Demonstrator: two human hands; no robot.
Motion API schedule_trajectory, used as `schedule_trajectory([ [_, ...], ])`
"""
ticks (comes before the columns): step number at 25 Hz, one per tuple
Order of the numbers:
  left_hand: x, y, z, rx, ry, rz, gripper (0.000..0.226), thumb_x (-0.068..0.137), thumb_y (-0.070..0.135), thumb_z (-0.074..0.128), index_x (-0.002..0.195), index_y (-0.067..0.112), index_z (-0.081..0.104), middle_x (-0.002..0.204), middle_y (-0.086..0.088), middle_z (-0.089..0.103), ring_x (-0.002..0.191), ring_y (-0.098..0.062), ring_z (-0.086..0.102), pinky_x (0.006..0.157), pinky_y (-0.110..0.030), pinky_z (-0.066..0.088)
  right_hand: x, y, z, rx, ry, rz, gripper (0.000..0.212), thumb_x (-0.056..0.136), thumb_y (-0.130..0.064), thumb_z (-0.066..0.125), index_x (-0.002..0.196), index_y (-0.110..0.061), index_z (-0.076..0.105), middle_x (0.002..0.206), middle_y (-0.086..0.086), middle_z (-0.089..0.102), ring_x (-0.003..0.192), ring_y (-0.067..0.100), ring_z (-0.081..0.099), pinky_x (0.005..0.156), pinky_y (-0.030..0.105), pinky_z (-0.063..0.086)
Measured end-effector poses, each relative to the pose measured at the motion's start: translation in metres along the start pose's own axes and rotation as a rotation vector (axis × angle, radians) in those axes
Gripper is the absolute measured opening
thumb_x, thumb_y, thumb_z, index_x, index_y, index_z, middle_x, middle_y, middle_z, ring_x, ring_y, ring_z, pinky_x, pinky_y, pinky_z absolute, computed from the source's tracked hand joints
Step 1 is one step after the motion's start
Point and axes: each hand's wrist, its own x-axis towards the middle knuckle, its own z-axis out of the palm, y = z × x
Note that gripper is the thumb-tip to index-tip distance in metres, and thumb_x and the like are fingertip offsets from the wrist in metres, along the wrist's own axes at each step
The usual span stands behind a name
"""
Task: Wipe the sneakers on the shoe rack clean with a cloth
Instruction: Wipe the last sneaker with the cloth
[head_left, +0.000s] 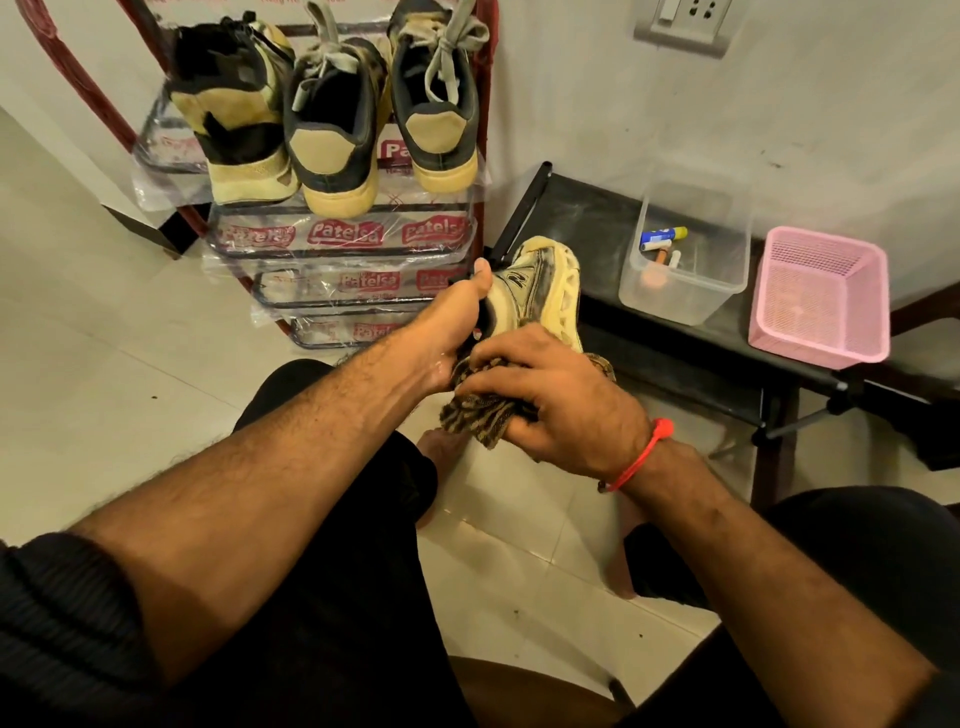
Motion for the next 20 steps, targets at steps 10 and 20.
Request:
schedule_trajectory([
  [10, -0.012, 0.000, 0.004, -0.003, -0.076, -0.029, 0.062, 0.103, 0.061, 0.040, 0.109, 0.008, 0.071, 0.093, -0.014, 0.076, 0.084, -0.029, 0.074, 0.073, -0.040, 0.061, 0.000, 0.021, -0.013, -0.067, 0.035, 0.104, 0.031, 0.080, -0.008, 0.073, 0.111, -0.009, 0.072, 0.116, 0.009, 0.065, 0.110, 0.027, 0.057, 0.099, 0.037, 0.046],
  [20, -0.019, 0.003, 0.005, 0.130, -0.133, 0.150, 0.062, 0.100, 0.062, 0.046, 0.106, 0.007, 0.073, 0.094, -0.009, 0.078, 0.095, -0.028, 0.073, 0.092, -0.040, 0.057, -0.004, 0.010, -0.011, 0.054, 0.035, -0.022, 0.031, 0.080, -0.004, 0.071, 0.111, -0.007, 0.073, 0.118, 0.009, 0.065, 0.109, 0.025, 0.058, 0.099, 0.032, 0.045],
])
